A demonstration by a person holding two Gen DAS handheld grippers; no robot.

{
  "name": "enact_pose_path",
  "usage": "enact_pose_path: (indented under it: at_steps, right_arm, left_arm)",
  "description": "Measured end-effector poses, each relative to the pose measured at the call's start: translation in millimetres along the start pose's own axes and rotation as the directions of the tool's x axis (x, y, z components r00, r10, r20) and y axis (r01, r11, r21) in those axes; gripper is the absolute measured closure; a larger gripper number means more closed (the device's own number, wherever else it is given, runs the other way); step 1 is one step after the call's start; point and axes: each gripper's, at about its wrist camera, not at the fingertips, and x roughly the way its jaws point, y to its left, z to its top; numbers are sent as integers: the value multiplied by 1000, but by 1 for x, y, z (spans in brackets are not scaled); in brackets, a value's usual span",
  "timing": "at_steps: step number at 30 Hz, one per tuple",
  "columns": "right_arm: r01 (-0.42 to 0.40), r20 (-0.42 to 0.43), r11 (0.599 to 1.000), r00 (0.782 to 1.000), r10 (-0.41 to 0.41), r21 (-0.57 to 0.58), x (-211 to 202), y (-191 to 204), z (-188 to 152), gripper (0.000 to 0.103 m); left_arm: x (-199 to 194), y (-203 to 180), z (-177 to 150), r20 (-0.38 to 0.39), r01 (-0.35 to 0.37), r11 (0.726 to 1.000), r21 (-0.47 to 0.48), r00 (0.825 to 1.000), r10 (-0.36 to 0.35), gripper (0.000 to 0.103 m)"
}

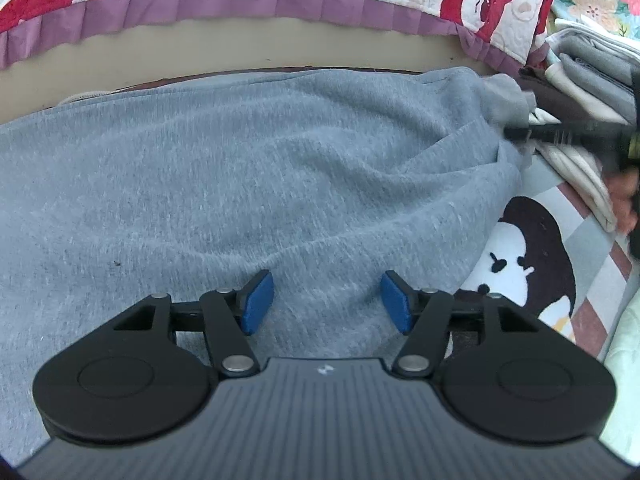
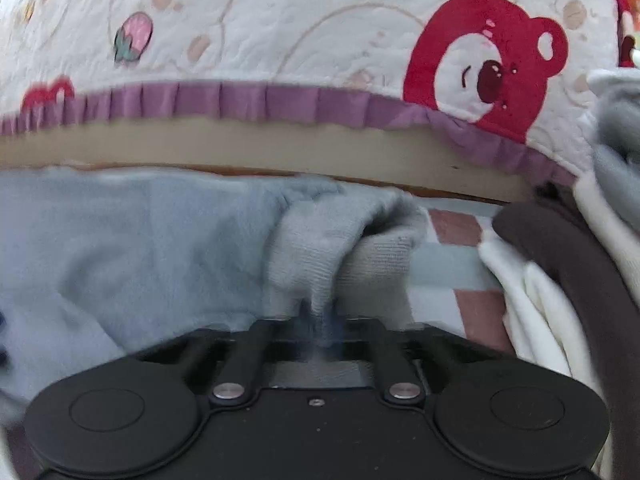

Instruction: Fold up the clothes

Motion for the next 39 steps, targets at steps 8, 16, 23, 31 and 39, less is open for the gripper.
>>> enact_pose_path:
  at_steps: [8,16,23,31,39]
  right_arm:
    - [112,-206,969,966,-158,-222,-7,4,60,101]
    - [267,-154,862,963,-221,431,-13,-63,4,80]
    - [-8,-6,636,1000,20,772,-25,-57,-75,31]
    - [-50,90,507,994,-55,860,38,-51,-79,25]
    - [4,239,889,963,-128,459,-2,-14,9,76]
  left_arm:
    - [0,14,-1,-12,34,998,-46,999,-35,43]
    - [-2,15,-2,-7,24,998,-55,1000,-25,42]
    - [-1,15,2,5,22,996,-85,1000,-22,40]
    - [-9,29,4,26,29,988,-151,999,-25,40]
    - [-17,56,4,27,-4,972,-235,1000,11,38]
